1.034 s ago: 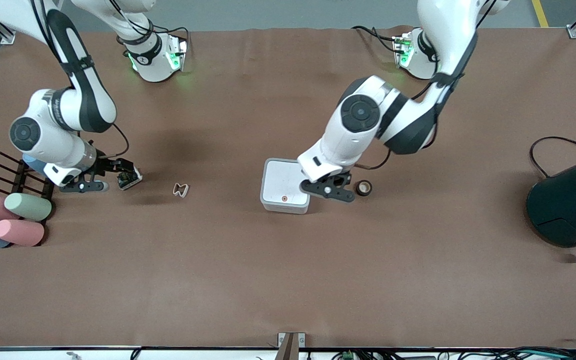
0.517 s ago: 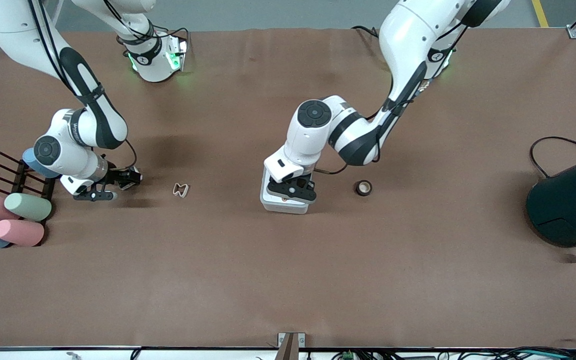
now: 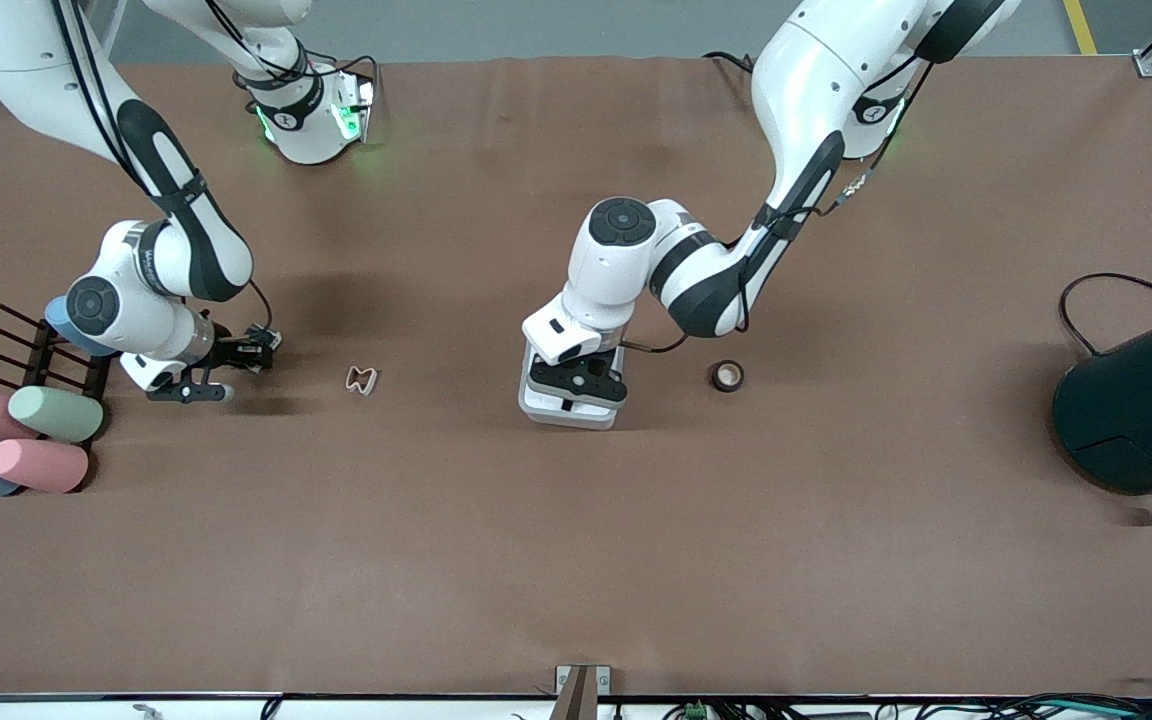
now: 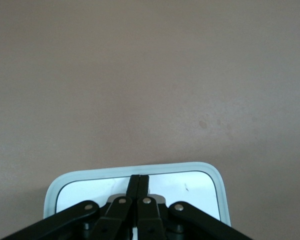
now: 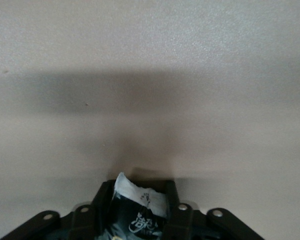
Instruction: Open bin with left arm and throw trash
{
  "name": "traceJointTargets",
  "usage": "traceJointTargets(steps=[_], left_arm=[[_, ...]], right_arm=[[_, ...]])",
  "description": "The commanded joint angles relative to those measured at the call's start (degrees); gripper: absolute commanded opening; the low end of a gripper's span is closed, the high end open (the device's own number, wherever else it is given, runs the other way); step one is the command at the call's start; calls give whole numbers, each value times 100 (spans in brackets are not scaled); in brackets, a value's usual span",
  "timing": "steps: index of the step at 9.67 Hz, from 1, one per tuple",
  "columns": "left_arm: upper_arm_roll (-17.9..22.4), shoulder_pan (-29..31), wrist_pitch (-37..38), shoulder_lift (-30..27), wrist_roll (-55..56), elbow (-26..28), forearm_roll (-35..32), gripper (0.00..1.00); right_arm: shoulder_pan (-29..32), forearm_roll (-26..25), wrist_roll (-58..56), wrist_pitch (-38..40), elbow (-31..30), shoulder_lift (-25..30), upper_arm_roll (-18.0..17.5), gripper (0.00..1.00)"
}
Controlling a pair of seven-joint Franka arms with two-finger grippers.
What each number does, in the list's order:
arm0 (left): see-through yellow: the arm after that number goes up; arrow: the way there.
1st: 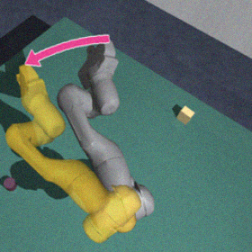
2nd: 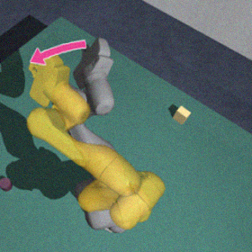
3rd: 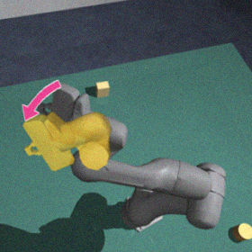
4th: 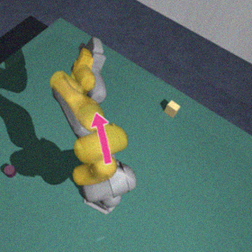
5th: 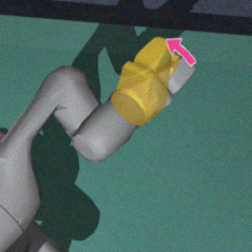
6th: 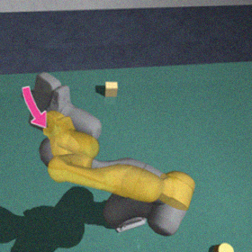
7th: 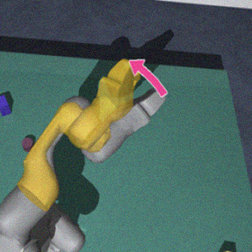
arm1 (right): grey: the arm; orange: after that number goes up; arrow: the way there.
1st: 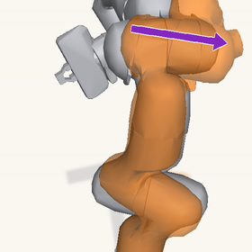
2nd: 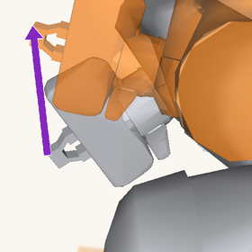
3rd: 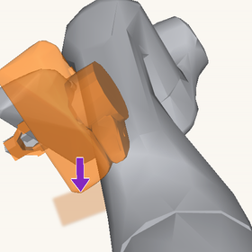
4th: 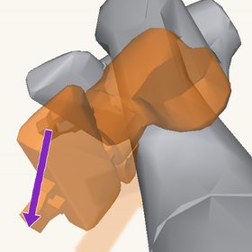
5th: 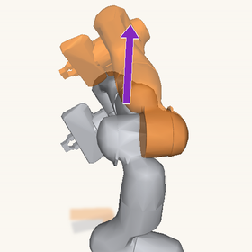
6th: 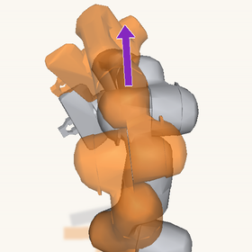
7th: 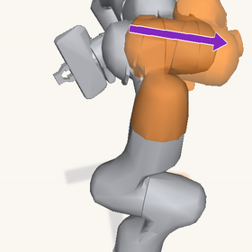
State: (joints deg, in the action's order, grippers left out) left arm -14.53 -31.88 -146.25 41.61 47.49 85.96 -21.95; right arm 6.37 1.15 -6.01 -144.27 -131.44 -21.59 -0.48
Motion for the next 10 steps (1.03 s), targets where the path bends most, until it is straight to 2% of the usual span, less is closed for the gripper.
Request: traceJointTargets(steps=[1, 4, 6, 8, 9, 10], left_arm=[[12, 68, 800, -114, 173, -123, -152, 0], [-129, 112, 2649, -1038, -37, -141, 558, 0], [-129, 628, 3092, -1312, -1018, -150, 1068, 0], [-129, 1164, 3383, -1322, -1811, -97, 1184, 3], [-120, 1323, 3410, -1287, -1857, -10, 1175, 10], [-120, 1403, 3401, -1200, -1910, 95, 1175, 27]], right_arm=[[66, 87, 4, 75, -13, -3, -84, 2], [57, 96, 56, 625, 196, 93, -93, 0], [22, 183, 362, 1931, 1046, 190, -119, 0], [-205, 875, 774, 2630, 1847, 225, -111, 0], [-467, 965, 1569, 2815, 2338, 208, -111, 0], [-722, 1018, 2169, 3034, 2717, 199, -119, 0]])
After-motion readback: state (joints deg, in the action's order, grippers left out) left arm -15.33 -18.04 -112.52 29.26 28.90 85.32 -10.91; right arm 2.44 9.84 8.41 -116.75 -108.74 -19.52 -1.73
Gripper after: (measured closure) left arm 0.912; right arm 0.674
